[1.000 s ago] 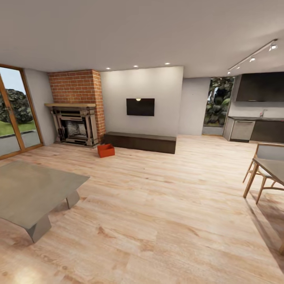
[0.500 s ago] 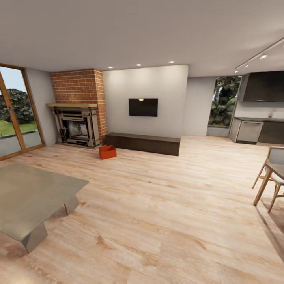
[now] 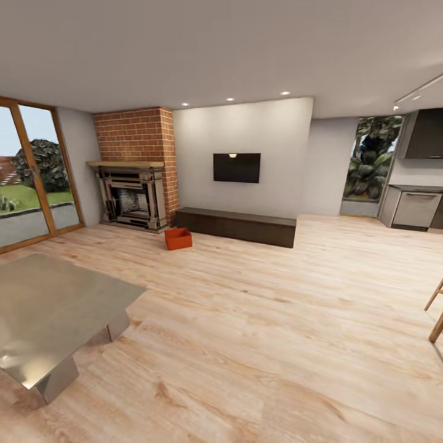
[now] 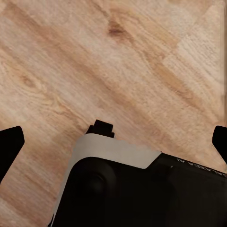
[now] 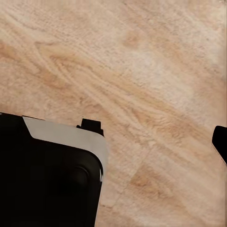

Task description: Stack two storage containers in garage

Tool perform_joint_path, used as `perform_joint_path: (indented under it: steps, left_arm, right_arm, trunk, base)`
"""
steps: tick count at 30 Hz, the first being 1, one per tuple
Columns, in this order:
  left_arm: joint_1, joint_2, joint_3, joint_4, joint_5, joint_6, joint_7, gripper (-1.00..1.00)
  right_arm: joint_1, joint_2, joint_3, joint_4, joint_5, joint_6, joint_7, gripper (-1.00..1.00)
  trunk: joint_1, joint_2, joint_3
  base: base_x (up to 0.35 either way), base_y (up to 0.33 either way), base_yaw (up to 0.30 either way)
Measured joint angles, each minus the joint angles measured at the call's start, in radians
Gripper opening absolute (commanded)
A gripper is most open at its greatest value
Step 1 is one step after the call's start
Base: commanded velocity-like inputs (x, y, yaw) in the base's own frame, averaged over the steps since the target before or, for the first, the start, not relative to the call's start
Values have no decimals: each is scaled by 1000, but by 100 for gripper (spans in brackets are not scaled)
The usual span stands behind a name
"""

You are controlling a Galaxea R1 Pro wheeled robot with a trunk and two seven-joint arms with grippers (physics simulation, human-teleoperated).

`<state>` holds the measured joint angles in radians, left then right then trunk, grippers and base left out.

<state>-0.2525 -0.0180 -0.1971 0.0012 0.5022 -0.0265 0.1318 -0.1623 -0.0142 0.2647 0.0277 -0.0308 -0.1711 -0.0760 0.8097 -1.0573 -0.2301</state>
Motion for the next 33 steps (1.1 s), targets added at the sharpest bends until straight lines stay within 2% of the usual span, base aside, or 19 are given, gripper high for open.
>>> perform_joint_path:
  steps: [33]
  left_arm:
    - [0,0,0,0,0,0,0,100]
  right_arm:
    - [0,-4,1,0,-3,1,-1,100]
  trunk:
    - [0,0,0]
  base:
    - [323,0,0]
